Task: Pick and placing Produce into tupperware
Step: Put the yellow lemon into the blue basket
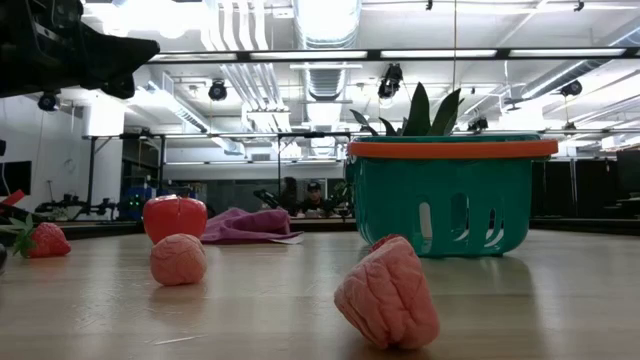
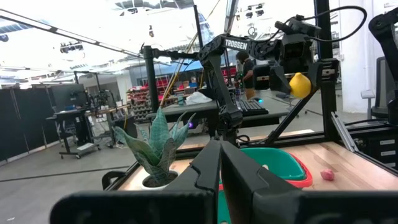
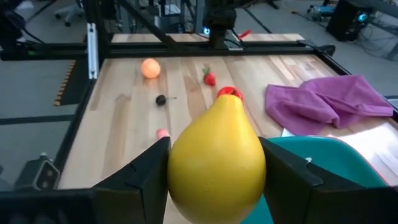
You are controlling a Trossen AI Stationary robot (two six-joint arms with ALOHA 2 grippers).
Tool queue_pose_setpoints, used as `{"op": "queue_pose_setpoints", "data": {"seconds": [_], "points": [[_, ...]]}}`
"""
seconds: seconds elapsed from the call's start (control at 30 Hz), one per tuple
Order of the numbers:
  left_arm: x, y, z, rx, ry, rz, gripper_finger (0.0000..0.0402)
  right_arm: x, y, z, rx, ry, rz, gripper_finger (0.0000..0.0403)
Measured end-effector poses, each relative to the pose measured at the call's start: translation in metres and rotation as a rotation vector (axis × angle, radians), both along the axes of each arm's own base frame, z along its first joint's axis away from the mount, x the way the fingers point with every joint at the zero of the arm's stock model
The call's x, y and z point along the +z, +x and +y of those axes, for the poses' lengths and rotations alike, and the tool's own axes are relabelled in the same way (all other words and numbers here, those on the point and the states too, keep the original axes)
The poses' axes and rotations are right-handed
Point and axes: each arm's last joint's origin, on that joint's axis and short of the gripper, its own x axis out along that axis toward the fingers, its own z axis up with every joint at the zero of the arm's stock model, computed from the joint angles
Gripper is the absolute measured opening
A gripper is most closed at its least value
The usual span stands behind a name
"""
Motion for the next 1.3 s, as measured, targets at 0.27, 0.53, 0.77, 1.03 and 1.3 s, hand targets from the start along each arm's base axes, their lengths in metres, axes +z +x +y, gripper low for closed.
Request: {"op": "queue_pose_setpoints", "data": {"seconds": [0.27, 0.53, 0.77, 1.03, 1.3], "points": [[0.000, 0.000, 0.000, 0.000, 0.001, 0.000, 0.0000, -0.001, 0.019, -0.023, -0.058, 0.002, 0.025, 0.0193], [0.000, 0.000, 0.000, 0.000, 0.001, 0.000, 0.0000, -0.007, 0.043, -0.053, -0.232, 0.077, 0.024, 0.0193], [0.000, 0.000, 0.000, 0.000, 0.002, 0.002, 0.0000, -0.023, 0.063, -0.074, -0.339, 0.184, 0.065, 0.0193], [0.000, 0.000, 0.000, 0.000, 0.002, 0.005, 0.0000, -0.032, 0.083, -0.091, -0.398, 0.233, 0.104, 0.0193], [-0.001, 0.000, 0.000, 0.000, 0.002, 0.006, 0.0000, -0.043, 0.106, -0.109, -0.512, 0.205, 0.201, 0.0193]]}}
